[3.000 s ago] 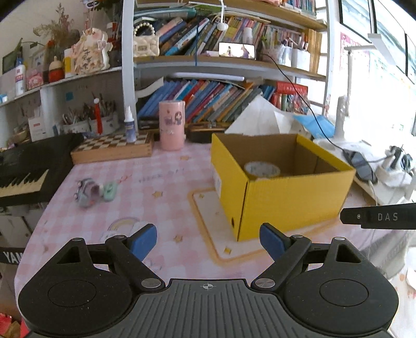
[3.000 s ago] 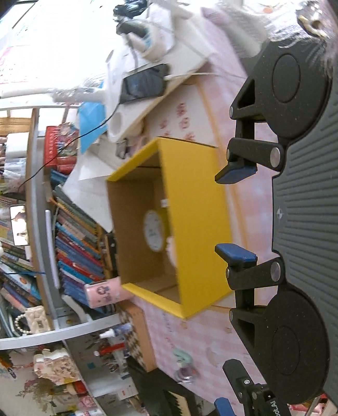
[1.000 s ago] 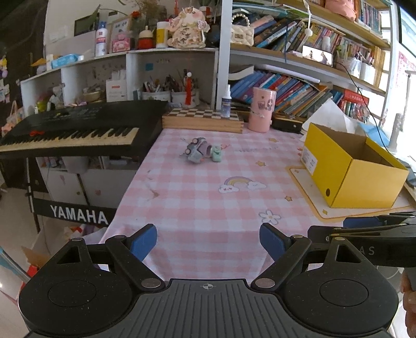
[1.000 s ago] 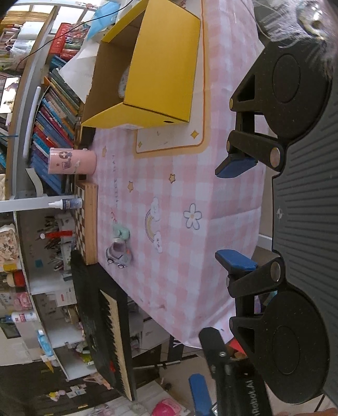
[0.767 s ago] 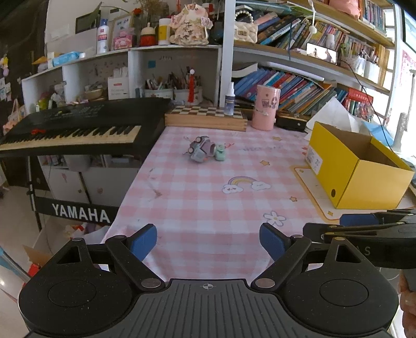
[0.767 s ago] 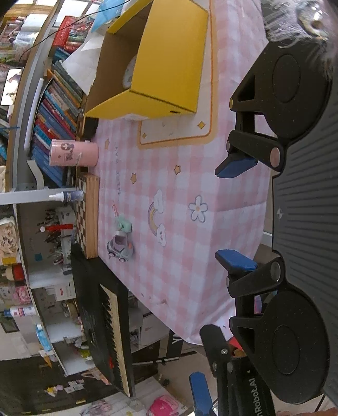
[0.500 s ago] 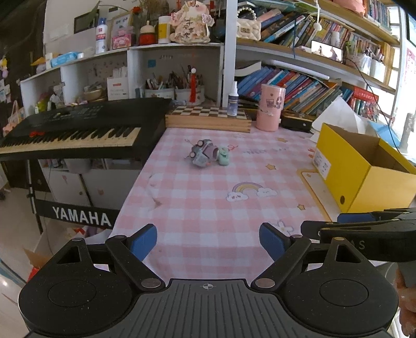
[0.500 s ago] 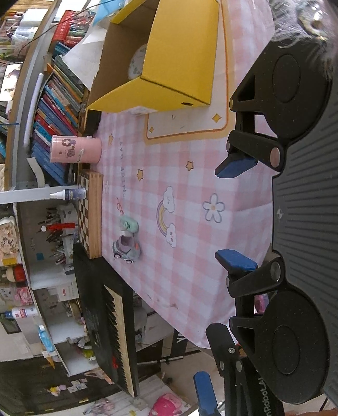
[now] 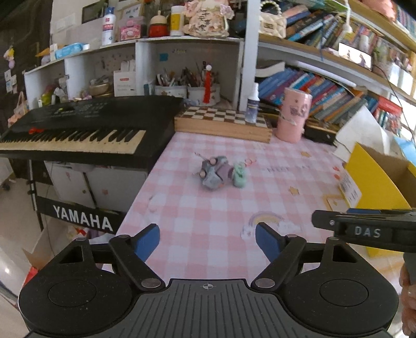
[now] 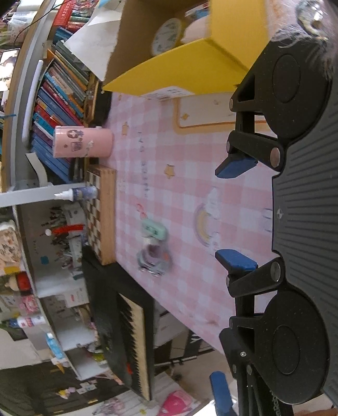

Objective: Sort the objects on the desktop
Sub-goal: 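Withdraw both open tools from the yellow box toward the toy car and stapler, then grasp the grey toy car with the left tool while the right tool grasps the green stapler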

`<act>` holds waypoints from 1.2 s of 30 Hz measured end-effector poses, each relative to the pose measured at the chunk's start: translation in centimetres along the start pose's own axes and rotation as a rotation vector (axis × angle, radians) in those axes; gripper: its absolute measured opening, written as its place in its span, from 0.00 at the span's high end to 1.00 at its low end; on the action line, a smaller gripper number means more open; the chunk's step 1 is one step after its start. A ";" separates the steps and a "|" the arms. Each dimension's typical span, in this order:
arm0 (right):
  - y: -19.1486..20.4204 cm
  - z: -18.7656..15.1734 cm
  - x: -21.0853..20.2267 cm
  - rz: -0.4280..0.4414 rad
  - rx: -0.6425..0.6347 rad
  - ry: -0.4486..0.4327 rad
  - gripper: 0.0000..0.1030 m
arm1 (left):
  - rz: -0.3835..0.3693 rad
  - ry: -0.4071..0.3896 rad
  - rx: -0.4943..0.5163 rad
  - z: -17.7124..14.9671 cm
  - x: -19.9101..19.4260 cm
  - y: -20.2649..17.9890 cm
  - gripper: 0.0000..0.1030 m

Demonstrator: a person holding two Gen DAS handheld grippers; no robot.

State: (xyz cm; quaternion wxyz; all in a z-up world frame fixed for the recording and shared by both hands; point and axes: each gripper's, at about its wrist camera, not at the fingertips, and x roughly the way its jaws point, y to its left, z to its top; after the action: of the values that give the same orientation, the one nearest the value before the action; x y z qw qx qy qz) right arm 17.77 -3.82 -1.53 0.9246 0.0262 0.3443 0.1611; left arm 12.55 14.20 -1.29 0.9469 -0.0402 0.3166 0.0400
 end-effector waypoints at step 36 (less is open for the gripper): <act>-5.3 6.2 7.0 -0.067 0.087 -0.030 0.44 | -0.042 0.038 0.119 7.1 13.3 -3.9 0.24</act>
State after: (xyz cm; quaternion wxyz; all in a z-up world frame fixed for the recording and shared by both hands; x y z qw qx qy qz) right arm 28.19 -6.30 -2.06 0.9325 0.0573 0.3377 0.1146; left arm 27.73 11.75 -3.45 0.9420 0.0086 0.3356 0.0008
